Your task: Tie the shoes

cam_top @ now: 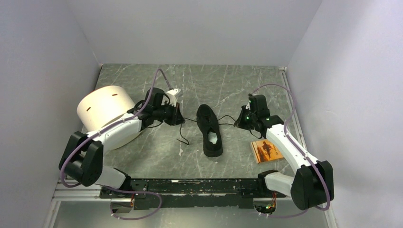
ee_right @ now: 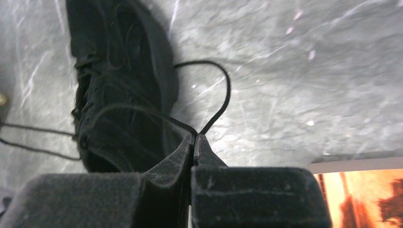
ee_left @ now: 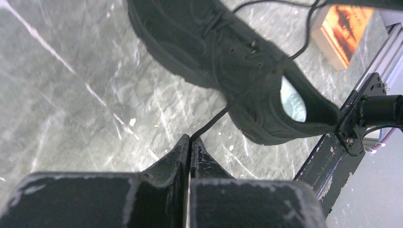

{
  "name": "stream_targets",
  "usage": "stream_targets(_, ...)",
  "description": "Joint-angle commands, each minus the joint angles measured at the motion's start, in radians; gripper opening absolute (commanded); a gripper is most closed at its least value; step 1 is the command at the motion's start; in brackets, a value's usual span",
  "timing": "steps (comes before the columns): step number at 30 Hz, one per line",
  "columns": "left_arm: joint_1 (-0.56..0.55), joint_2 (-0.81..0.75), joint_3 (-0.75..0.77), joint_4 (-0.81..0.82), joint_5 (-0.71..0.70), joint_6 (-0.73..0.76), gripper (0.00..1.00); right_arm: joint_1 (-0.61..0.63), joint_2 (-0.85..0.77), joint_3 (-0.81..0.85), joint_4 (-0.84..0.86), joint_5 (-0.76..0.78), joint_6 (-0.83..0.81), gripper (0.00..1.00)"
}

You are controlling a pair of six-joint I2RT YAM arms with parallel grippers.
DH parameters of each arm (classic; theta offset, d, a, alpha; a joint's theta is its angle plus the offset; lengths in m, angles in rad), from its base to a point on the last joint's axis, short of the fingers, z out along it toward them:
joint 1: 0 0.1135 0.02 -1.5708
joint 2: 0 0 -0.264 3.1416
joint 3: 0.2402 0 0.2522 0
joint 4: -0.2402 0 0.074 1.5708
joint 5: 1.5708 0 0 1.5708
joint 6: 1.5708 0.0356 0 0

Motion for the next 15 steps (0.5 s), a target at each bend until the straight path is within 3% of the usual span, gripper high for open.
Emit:
stream_targets(1,-0.007,-0.024,0.038,0.085,0.051,0.049,0.05,-0.003,-0.014,-0.039,0.007,-0.209,-0.003,0.00)
stream_targets(11,-0.031,-0.004,0.149,0.094,0.100,0.053,0.05,-0.004,-0.118,-0.068,-0.100,-0.213,0.004,0.00)
stream_targets(15,-0.053,0.030,0.181,0.126,0.204,0.045,0.05,-0.005,-0.115,-0.061,-0.058,-0.377,0.033,0.00)
